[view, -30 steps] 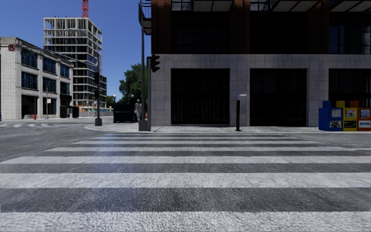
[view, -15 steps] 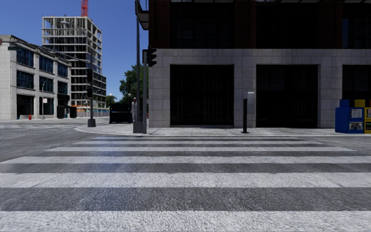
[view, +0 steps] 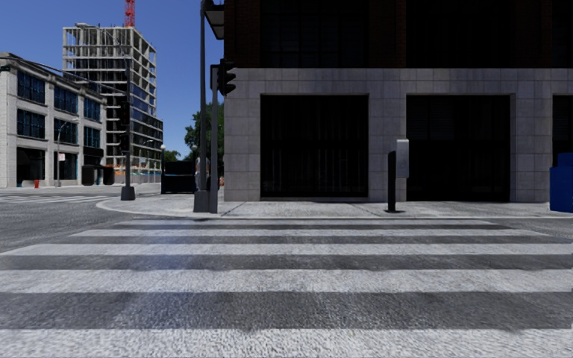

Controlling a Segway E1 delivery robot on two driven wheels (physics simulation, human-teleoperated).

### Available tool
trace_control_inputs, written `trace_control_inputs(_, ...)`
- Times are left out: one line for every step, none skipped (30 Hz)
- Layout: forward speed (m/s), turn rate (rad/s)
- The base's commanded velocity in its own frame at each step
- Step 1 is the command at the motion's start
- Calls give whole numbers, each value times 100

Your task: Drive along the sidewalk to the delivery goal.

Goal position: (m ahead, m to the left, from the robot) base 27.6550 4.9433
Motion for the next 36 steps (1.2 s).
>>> trace_control_inputs(200,0)
trace_control_inputs(200,0)
trace_control_inputs(200,0)
trace_control_inputs(200,0)
trace_control_inputs(200,0)
trace_control_inputs(200,0)
trace_control_inputs(200,0)
trace_control_inputs(200,0)
trace_control_inputs(200,0)
trace_control_inputs(200,0)
trace_control_inputs(200,0)
trace_control_inputs(200,0)
trace_control_inputs(200,0)
trace_control_inputs(200,0)
trace_control_inputs(200,0)
trace_control_inputs(200,0)
trace_control_inputs(200,0)
trace_control_inputs(200,0)
trace_control_inputs(200,0)
trace_control_inputs(200,0)
trace_control_inputs(200,0)
trace_control_inputs(200,0)
trace_control_inputs(200,0)
trace_control_inputs(200,0)
trace_control_inputs(200,0)
trace_control_inputs(200,0)
trace_control_inputs(200,0)
trace_control_inputs(200,0)
trace_control_inputs(200,0)
trace_control_inputs(200,0)
trace_control_inputs(200,0)
trace_control_inputs(200,0)
trace_control_inputs(200,0)
trace_control_inputs(200,0)
trace_control_inputs(200,0)
trace_control_inputs(200,0)
